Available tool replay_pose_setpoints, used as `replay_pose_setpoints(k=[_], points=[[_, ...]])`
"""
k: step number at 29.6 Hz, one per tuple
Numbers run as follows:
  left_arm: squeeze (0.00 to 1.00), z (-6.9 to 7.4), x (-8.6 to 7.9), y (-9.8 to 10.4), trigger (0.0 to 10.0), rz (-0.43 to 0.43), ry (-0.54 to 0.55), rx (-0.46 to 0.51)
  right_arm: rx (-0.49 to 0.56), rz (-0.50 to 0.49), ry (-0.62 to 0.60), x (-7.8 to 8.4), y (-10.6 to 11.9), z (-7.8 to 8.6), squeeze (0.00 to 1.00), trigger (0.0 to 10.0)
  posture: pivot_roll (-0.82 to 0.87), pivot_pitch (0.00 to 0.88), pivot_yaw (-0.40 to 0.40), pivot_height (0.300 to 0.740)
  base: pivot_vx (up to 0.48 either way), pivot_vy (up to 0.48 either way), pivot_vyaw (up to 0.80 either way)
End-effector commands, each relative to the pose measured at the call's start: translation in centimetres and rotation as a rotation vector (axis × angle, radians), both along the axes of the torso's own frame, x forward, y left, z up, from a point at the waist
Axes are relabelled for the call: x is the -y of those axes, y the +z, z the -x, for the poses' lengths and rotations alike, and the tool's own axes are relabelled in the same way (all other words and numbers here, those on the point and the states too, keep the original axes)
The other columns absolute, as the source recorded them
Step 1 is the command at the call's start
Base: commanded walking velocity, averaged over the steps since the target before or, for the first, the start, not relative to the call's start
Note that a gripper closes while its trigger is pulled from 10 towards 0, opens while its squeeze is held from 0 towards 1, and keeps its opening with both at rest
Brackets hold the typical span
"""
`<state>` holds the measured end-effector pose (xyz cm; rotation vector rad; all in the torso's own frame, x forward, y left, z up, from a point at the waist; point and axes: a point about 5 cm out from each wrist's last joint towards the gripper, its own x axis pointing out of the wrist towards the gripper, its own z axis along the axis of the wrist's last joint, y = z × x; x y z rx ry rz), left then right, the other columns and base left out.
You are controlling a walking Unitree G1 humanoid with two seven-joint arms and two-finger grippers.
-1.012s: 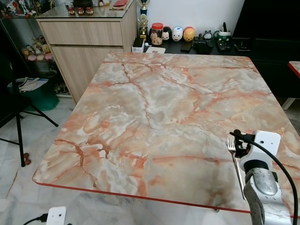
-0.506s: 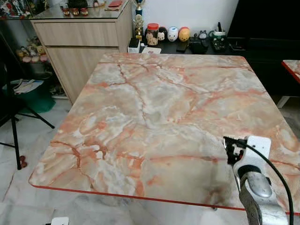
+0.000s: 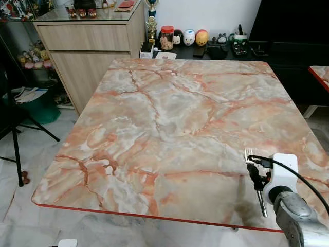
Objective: Setting the table
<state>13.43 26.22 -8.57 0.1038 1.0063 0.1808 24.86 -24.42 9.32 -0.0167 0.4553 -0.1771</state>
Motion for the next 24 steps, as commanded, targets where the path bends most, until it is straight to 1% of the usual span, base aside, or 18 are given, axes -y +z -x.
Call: replay_pose_setpoints(k=[1,2,3,9,11,13,17,24], points=[[0.00,0.4,-0.1,-0.1,10.0,-0.006,-0.017,-0.024,0.019,-0.032,-0.003,0.1,0.7,-0.1,0.00,10.0,0.01,0.000,0.010,0.740,0.000,0.000,0.00],[0.00,0.3,-0.1,-0.1,10.0,-0.007,-0.020,-0.022,0.019,-0.074,-0.004,-0.2,0.5,-0.2,0.00,10.0,0.01,0.000,0.011,0.740,0.000,0.000,0.00],[0.00,0.2,-0.1,0.0,10.0,-0.009,-0.021,-0.018,0.014,-0.091,-0.001,-0.5,0.3,-0.2,0.00,10.0,0.01,0.000,0.011,0.740,0.000,0.000,0.00],[0.00,-0.1,-0.2,0.1,10.0,-0.012,-0.026,-0.007,-0.007,-0.100,0.006,-0.7,-0.1,-0.2,0.00,10.0,0.01,0.000,0.009,0.740,0.000,0.000,0.00],[0.00,-0.4,-0.1,0.2,10.0,-0.011,-0.030,0.001,-0.031,-0.116,0.017,-0.9,-0.9,-0.4,0.00,10.0,0.01,0.000,0.010,0.740,0.000,0.000,0.00],[0.00,-0.4,0.0,0.2,10.0,-0.009,-0.031,0.005,-0.034,-0.122,0.016,-1.0,-1.0,-0.6,0.00,10.0,0.02,0.000,0.009,0.740,0.000,0.000,0.00],[0.00,-0.6,0.3,0.2,10.0,-0.006,-0.033,0.012,-0.037,-0.121,0.029,-1.3,-1.0,-1.0,0.00,10.0,0.02,0.000,0.008,0.740,0.000,0.000,0.00],[0.00,-0.9,0.3,0.2,10.0,-0.006,-0.032,0.023,-0.034,-0.117,0.033,-1.2,-1.1,-1.8,0.00,10.0,0.02,0.000,0.005,0.740,0.000,0.000,0.00]])
